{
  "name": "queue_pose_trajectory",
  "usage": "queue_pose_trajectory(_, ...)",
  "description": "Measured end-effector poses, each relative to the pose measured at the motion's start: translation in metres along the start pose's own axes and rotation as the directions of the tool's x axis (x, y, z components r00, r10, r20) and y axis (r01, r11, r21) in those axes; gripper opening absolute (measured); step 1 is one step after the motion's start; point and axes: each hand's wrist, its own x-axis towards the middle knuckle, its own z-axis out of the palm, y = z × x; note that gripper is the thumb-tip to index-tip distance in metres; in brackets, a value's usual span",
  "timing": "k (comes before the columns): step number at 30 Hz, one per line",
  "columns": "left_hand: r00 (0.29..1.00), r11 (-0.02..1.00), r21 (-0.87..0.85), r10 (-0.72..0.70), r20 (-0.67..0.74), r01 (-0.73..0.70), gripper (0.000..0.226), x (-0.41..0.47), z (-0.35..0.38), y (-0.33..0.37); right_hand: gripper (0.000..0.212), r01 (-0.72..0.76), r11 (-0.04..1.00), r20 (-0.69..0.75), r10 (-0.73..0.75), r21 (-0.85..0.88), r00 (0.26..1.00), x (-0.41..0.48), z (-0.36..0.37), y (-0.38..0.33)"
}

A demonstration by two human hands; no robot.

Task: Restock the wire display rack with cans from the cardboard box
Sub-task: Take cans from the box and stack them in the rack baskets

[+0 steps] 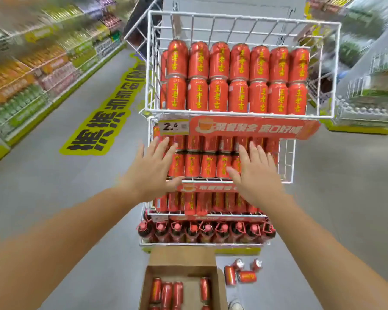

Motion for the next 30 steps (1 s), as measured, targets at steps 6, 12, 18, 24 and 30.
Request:
queue_pose_trajectory(6, 0.996, 0.997, -0.062, 0.053, 0.074, -0.049, 0.088, -0.057, 0.076, 0.010, 0.073, 0.063, 0.998, 0.138, -0.065, 0.020, 0.988, -0.047, 0.084, -0.043)
queue_pose_trajectory(12, 0.976, 0.997, -0.068, -0.022, 0.218, 0.038, 0.089, -0.114, 0.191, 0.026, 0.077, 0.149, 0.986, 0.285, -0.163, 0.070, 0.945, -0.084, 0.212, -0.057)
queue_pose_trajectory(18, 0.914, 0.993, -0.040, -0.088, 0.395, 0.113, 0.092, -0.176, 0.329, 0.048, 0.073, 0.235, 0.967, 0.451, -0.255, 0.102, 0.855, -0.122, 0.359, -0.057)
queue_pose_trajectory(24, 0.841, 0.985, -0.084, -0.080, 0.536, 0.148, 0.091, -0.244, 0.480, 0.088, 0.081, 0.244, 0.958, 0.561, -0.285, 0.149, 0.777, -0.174, 0.516, -0.064)
queue_pose_trajectory(30, 0.756, 0.982, -0.095, -0.062, 0.652, 0.162, 0.092, -0.301, 0.610, 0.128, 0.071, 0.247, 0.947, 0.660, -0.321, 0.207, 0.679, -0.228, 0.649, -0.066)
